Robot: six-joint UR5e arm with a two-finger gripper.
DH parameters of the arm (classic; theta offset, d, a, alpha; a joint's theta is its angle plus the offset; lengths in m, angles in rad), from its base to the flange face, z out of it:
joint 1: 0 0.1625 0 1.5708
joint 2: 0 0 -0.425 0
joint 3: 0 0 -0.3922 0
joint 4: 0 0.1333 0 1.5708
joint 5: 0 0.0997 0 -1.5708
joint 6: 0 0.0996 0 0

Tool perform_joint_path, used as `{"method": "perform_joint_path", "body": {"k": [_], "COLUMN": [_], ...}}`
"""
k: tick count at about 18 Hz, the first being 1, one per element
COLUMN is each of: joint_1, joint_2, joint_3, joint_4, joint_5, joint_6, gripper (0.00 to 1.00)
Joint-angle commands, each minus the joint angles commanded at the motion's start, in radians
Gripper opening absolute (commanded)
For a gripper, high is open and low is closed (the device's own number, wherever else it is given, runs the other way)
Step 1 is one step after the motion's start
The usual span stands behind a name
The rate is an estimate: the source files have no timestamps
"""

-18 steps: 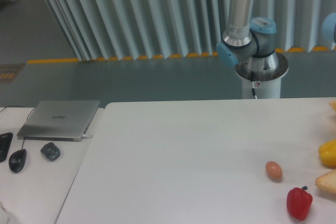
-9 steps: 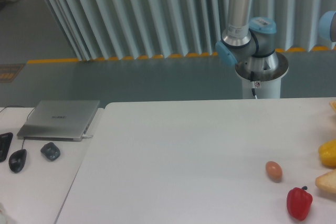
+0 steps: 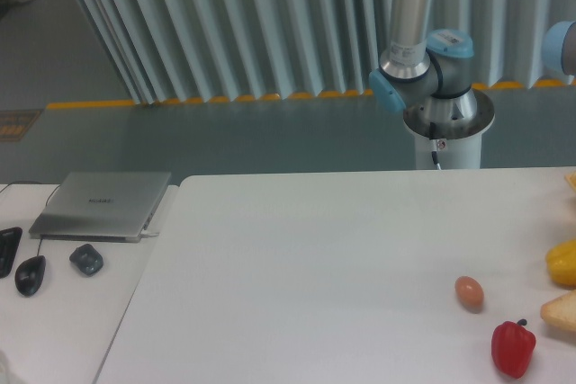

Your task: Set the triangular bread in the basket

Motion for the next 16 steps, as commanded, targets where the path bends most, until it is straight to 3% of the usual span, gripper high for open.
{"method": "perform_joint_path", "body": {"k": [7, 13, 16], "joint_1": [-0.124, -0.155, -0.196], "joint_2": [-0.041, -0.095, -0.141], "joint_3": [0.063, 0.041, 0.075], "joint_4": [0.0, 0.0, 0.017], "joint_5": [0.021, 0.067, 0.069], "joint_6": [-0.261, -0.319, -0.365], "gripper": [1.0, 1.0, 1.0]}}
